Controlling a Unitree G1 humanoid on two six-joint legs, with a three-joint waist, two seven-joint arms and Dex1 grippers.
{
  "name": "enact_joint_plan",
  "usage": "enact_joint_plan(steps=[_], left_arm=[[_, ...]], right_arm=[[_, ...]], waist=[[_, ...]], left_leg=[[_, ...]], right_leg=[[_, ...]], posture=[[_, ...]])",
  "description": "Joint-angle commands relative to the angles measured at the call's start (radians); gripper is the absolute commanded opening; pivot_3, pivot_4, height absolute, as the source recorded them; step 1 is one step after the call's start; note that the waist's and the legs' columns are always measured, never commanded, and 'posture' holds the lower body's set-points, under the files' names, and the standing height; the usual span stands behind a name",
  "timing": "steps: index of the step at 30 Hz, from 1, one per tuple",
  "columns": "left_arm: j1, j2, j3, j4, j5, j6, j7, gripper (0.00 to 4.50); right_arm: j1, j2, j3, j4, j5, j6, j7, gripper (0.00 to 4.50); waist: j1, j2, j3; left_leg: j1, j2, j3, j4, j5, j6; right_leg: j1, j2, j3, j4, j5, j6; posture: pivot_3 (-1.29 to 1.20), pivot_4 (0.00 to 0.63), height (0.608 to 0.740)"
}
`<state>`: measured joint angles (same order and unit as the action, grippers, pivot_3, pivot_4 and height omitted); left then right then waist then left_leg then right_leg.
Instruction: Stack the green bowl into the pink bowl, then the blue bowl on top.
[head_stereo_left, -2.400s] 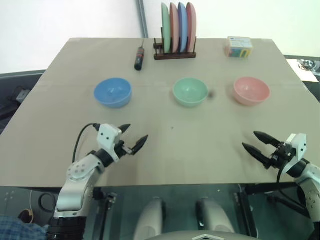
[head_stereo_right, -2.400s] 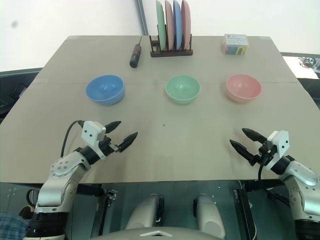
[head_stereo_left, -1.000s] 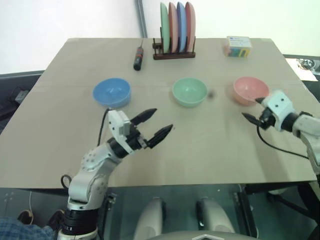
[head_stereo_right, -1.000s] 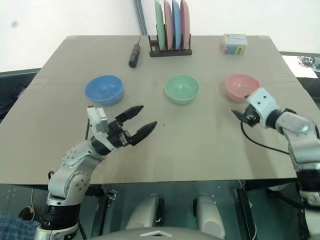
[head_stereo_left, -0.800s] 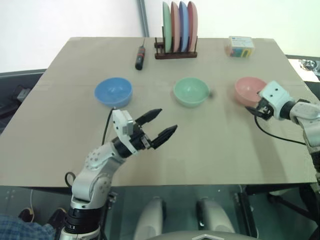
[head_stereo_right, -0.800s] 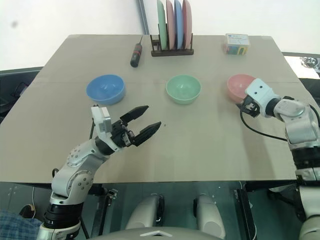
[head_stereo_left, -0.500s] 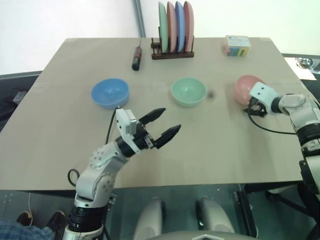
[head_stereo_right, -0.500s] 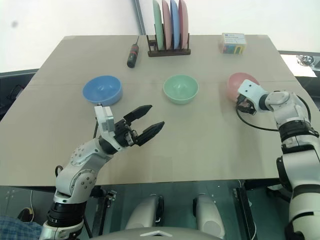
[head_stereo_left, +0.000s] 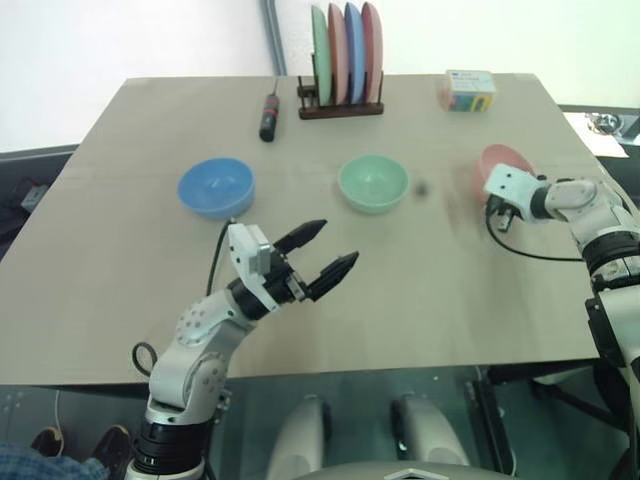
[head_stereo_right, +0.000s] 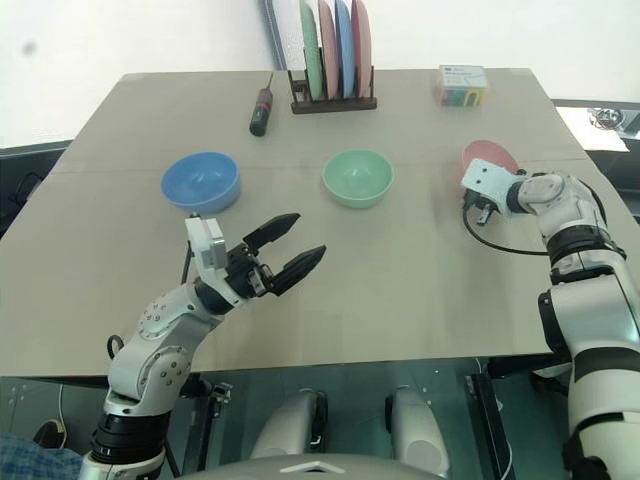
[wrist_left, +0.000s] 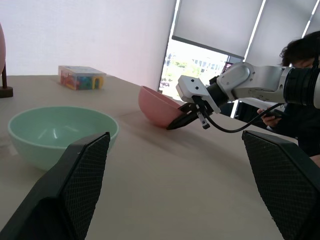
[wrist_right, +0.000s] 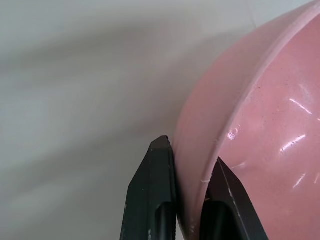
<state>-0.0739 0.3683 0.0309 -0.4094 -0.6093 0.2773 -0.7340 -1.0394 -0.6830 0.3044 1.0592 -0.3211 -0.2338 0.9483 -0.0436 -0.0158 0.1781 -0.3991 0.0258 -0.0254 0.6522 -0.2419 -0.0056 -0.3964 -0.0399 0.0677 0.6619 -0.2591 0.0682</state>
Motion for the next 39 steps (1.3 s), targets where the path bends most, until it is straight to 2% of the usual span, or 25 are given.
enact_joint_plan(steps=[1,5,9,11,15,16,17,18,20,23,24,27,31,34,36,39], left_arm=[[-0.009,0.011,0.021,-0.013,0.007,-0.02,0.001,4.5],[-0.012,0.02,0.031,-0.001,0.004,-0.024,-0.01,4.5],[-0.012,0.024,0.032,0.008,0.009,-0.03,-0.018,4.5],[-0.011,0.025,0.034,0.01,0.008,-0.031,-0.021,4.5],[-0.003,0.025,0.038,0.011,0.012,-0.033,-0.021,4.5],[0.002,0.026,0.04,0.01,0.012,-0.035,-0.022,4.5],[0.005,0.027,0.042,0.009,0.012,-0.036,-0.022,4.5],[0.006,0.027,0.042,0.009,0.013,-0.036,-0.021,4.5],[0.007,0.027,0.042,0.01,0.014,-0.037,-0.02,4.5],[0.009,0.028,0.041,0.008,0.013,-0.04,-0.02,4.5],[0.01,0.028,0.041,0.007,0.013,-0.039,-0.02,4.5],[0.016,0.031,0.048,0.002,0.008,-0.039,-0.021,4.5],[0.03,0.031,0.067,-0.013,-0.008,-0.031,-0.012,4.5],[0.044,0.024,0.087,-0.027,-0.026,-0.028,0.003,4.5],[0.048,0.021,0.096,-0.032,-0.031,-0.03,0.018,4.5],[0.053,0.005,0.12,-0.037,-0.024,-0.042,0.062,4.5]], right_arm=[[0.062,-0.032,0.006,-0.261,0.047,0.007,0.154,0.02],[0.221,-0.105,0.003,-0.786,0.104,0.192,0.327,0.02],[0.337,-0.17,0.017,-1.205,0.141,0.379,0.452,0.02],[0.377,-0.178,0.038,-1.378,0.15,0.468,0.482,0.02],[0.401,-0.161,0.115,-1.556,0.095,0.542,0.483,0.02],[0.395,-0.15,0.134,-1.574,0.08,0.553,0.476,0.02],[0.387,-0.139,0.148,-1.584,0.067,0.565,0.467,0.78],[0.377,-0.125,0.161,-1.584,0.053,0.569,0.456,1.04],[0.362,-0.108,0.177,-1.574,0.03,0.566,0.442,1.97],[0.346,-0.107,0.186,-1.551,0.006,0.549,0.432,3.06],[0.342,-0.111,0.184,-1.542,0.004,0.541,0.432,3.26],[0.314,-0.102,0.139,-1.538,0.061,0.582,0.445,4.37],[0.247,-0.104,0.026,-1.584,0.286,0.781,0.544,4.44],[0.154,-0.084,-0.062,-1.546,0.468,0.928,0.581,4.44],[0.096,-0.079,-0.078,-1.462,0.505,0.93,0.577,4.44],[-0.024,0.017,-0.055,-1.207,0.456,0.862,0.449,4.44]], waist=[[0.0,0.0,0.0],[0.005,0.002,0.001],[0.009,0.003,0.002],[0.011,0.002,0.002],[0.009,0.002,0.002],[0.009,0.002,0.002],[0.009,0.002,0.002],[0.009,0.002,0.002],[0.009,0.002,0.002],[0.01,0.002,0.002],[0.01,0.002,0.002],[0.01,0.002,0.002],[0.009,0.002,0.002],[0.007,0.002,0.002],[0.008,0.002,0.002],[0.006,0.001,0.002]], left_leg=[[0.0,0.0,0.0,0.0,0.0,0.0],[-0.001,0.0,-0.002,0.0,0.0,0.0],[-0.001,0.0,-0.004,0.0,0.0,0.0],[-0.002,0.0,-0.006,0.0,0.0,0.0],[-0.001,0.0,-0.006,0.001,0.0,0.0],[-0.001,0.0,-0.006,0.001,0.0,0.0],[-0.001,0.0,-0.005,0.001,0.0,0.0],[-0.001,0.0,-0.005,0.002,0.0,0.0],[-0.001,0.0,-0.004,0.002,0.0,0.0],[-0.001,0.0,-0.004,0.002,0.0,0.0],[-0.001,-0.001,-0.005,0.002,0.0,0.0],[-0.001,-0.001,-0.004,0.002,0.0,0.0],[-0.002,0.0,-0.005,0.001,0.0,0.0],[-0.001,0.0,-0.007,0.001,0.0,0.0],[-0.001,0.0,-0.007,0.001,0.0,0.0],[-0.001,0.0,-0.006,0.001,0.0,0.0]], right_leg=[[0.0,0.0,0.0,0.0,0.0,0.0],[0.0,0.0,-0.002,0.0,0.0,0.0],[0.0,-0.001,-0.003,0.0,0.0,0.0],[0.0,-0.001,-0.004,0.0,0.0,0.0],[0.0,-0.001,-0.005,0.0,0.0,0.0],[0.0,-0.001,-0.005,0.0,0.0,0.0],[0.0,-0.001,-0.005,0.0,0.0,0.0],[0.0,-0.001,-0.005,0.0,0.0,0.0],[0.001,-0.001,-0.005,0.001,0.0,0.0],[0.001,-0.001,-0.005,0.001,0.0,0.0],[0.001,-0.001,-0.005,0.0,0.0,0.0],[0.0,-0.001,-0.005,0.0,0.0,0.0],[0.0,-0.001,-0.005,0.0,0.0,0.0],[0.0,-0.001,-0.006,0.0,0.0,0.0],[0.001,-0.001,-0.006,0.0,0.0,0.0],[0.001,-0.001,-0.006,0.0,0.0,0.0]], posture=[[0.0,0.15,0.74],[0.0,0.15,0.74],[0.0,0.15,0.74],[0.0,0.15,0.74],[0.0,0.15,0.74],[0.0,0.15,0.74],[0.0,0.15,0.74],[0.0,0.15,0.74],[0.0,0.15,0.74],[0.0,0.15,0.74],[0.0,0.15,0.74],[0.0,0.15,0.74],[0.0,0.15,0.74],[0.0,0.15,0.74],[0.0,0.15,0.74],[0.0,0.15,0.74]])
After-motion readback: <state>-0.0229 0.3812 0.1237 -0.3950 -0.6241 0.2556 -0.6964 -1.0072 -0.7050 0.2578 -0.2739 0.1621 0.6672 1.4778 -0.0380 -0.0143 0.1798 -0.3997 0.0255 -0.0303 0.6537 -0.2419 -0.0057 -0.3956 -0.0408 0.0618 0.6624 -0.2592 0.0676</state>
